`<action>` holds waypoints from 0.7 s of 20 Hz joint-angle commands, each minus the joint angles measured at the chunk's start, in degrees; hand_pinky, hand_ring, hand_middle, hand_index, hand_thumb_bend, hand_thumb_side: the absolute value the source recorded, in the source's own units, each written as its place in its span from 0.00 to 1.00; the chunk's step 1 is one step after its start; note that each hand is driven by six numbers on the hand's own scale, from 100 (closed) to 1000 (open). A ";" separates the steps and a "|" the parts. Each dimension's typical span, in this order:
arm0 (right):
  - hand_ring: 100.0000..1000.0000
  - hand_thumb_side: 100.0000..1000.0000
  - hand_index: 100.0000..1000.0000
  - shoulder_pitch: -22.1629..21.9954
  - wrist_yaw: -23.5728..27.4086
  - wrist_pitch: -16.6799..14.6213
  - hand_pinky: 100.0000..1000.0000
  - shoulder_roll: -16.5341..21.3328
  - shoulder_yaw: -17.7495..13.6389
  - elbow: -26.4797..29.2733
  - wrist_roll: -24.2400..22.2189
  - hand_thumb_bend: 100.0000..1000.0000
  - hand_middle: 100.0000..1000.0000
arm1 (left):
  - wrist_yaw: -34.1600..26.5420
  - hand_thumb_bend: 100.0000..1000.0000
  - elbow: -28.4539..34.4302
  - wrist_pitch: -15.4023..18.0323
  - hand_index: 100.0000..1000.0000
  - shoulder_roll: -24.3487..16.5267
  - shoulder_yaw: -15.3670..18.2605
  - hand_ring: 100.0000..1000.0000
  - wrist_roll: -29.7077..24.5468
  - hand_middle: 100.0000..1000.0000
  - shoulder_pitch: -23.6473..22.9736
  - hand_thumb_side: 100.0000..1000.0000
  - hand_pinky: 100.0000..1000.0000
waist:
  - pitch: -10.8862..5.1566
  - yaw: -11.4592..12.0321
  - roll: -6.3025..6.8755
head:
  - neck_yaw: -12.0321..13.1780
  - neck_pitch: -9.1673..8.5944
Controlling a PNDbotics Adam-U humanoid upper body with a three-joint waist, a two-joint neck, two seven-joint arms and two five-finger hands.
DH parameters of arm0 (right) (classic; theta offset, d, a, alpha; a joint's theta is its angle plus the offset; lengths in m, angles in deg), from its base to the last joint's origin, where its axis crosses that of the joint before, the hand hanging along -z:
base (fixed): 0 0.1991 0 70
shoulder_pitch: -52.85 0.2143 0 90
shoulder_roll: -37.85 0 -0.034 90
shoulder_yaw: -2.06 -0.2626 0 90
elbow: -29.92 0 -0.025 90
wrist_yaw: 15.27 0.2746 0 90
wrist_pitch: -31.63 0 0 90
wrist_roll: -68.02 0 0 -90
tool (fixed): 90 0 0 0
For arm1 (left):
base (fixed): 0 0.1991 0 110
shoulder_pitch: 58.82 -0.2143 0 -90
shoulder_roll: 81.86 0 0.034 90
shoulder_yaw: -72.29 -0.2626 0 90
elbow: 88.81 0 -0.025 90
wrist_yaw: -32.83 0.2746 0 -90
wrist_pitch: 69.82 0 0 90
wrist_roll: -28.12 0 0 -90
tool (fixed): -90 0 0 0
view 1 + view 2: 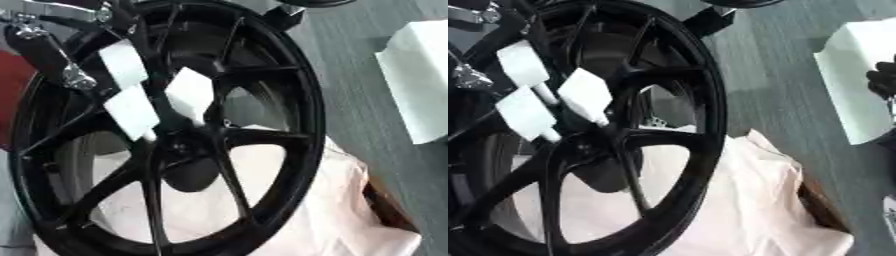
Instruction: Pull the pin out of the wheel hub.
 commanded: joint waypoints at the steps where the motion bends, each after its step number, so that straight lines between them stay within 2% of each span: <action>1: 0.76 0.59 0.81 0.23 0.09 0.14 0.82 0.48 -0.45 1.03 0.01 0.00 0.70 | 0.32 0.20 -0.19 5.99 0.77 -0.83 0.23 0.79 -5.89 0.69 0.64 0.00 0.81 | -0.98 -0.07 -0.26 | 0.14 -0.89; 9: 0.76 0.59 0.81 0.19 0.24 0.11 0.82 0.29 -0.56 1.03 0.02 0.00 0.70 | 0.39 0.17 -0.66 6.07 0.75 -0.68 -0.03 0.77 -5.89 0.63 0.44 0.00 0.80 | -1.03 -0.18 -0.31 | 0.28 -0.86; 14: 0.76 0.59 0.81 0.17 0.30 0.09 0.82 0.25 -0.57 1.03 -0.02 0.00 0.70 | 0.08 0.11 -0.76 6.36 0.71 -0.61 0.05 0.75 -5.89 0.58 0.34 0.00 0.79 | -1.03 -0.15 -0.37 | 0.35 -0.81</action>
